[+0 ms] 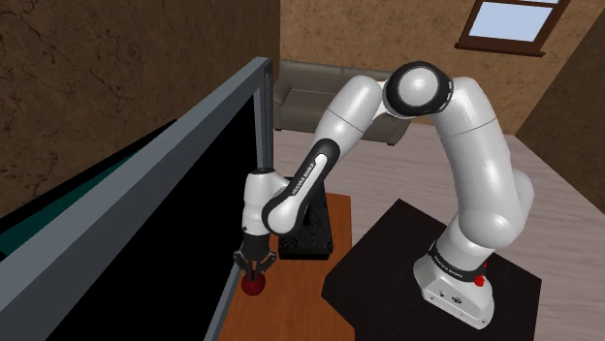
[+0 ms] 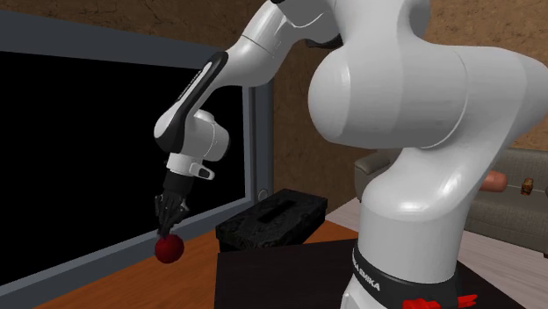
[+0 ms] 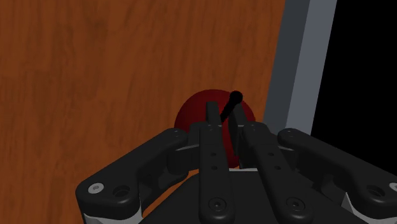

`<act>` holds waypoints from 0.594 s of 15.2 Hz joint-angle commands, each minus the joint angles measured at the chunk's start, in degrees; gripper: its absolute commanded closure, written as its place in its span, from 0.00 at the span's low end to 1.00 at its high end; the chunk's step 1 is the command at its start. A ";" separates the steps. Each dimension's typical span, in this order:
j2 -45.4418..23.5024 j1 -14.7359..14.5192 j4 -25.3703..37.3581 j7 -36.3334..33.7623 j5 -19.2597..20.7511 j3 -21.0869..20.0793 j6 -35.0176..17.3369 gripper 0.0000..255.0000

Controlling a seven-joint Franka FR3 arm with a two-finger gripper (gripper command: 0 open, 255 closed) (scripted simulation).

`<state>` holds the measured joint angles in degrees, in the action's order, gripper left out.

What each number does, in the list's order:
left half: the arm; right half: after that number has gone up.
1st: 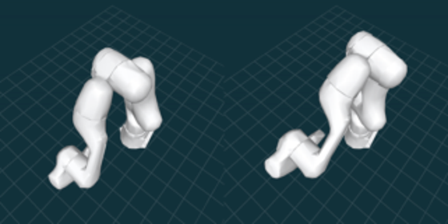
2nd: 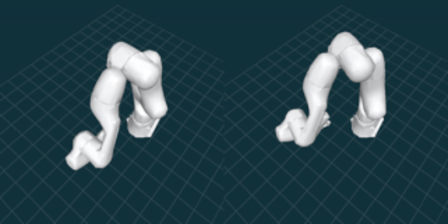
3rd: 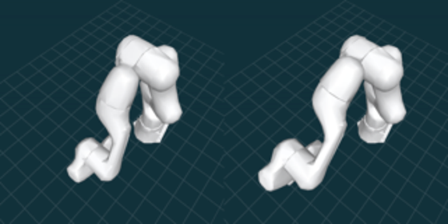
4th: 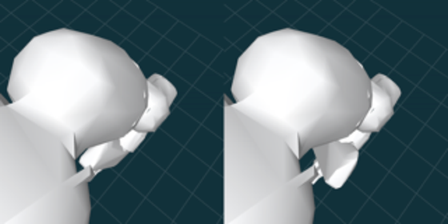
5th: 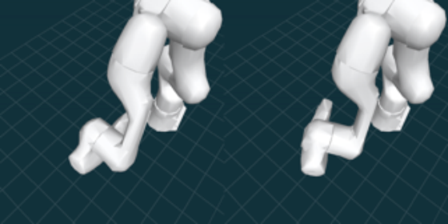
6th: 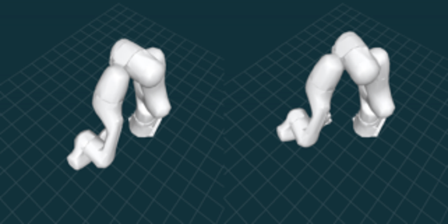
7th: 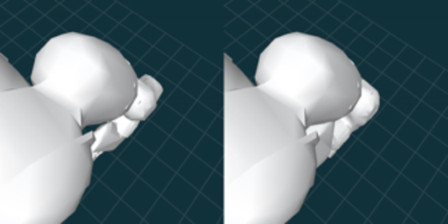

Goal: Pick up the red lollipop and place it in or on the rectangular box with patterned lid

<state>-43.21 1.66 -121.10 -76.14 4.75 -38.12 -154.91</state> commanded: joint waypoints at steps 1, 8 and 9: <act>1.51 0.84 -0.86 -0.09 -0.55 -1.03 0.70 1.00; 6.15 3.72 -2.16 -0.10 -2.63 -4.55 4.10 1.00; 6.80 4.14 -2.29 -0.08 -2.96 -5.07 4.62 1.00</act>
<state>-37.17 5.17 -123.02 -76.36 2.15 -42.59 -150.75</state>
